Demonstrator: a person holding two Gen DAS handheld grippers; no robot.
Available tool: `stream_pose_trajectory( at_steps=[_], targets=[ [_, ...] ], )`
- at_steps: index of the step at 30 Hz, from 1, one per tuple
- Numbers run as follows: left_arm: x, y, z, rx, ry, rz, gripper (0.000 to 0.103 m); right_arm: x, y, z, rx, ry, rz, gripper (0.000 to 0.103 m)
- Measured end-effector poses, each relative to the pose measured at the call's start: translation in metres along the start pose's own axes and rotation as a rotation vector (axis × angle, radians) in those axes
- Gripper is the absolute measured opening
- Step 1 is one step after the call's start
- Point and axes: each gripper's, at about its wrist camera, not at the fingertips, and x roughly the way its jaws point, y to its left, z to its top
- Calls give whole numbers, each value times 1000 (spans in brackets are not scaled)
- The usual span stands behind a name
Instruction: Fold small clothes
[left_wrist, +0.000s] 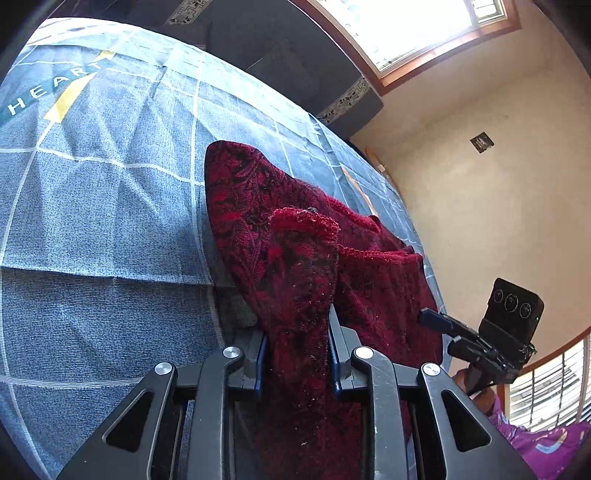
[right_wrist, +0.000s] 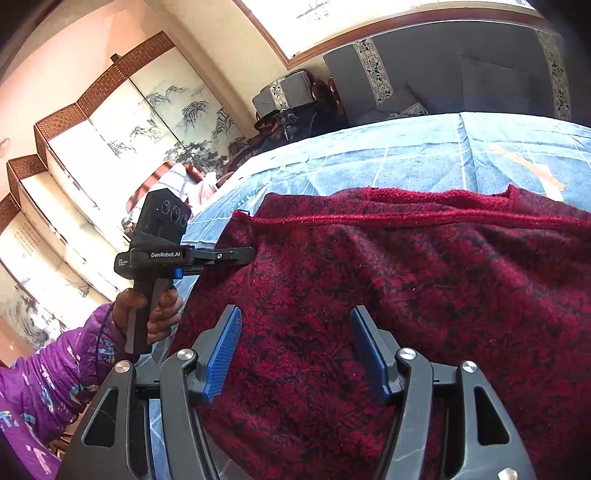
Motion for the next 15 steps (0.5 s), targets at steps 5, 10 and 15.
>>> stream_pose_trajectory(
  at_steps=[5,10,15],
  targets=[
    [1,-9,-1,-5,-13,54,24,11,-25,27,66,-12,-74,14],
    [-2,-42,3,17,-9,116,21,43,-66,37,160,51,-147,5],
    [-4,-93,13,74,39,150,21,51,-80,34,203,58,-137,0]
  ],
)
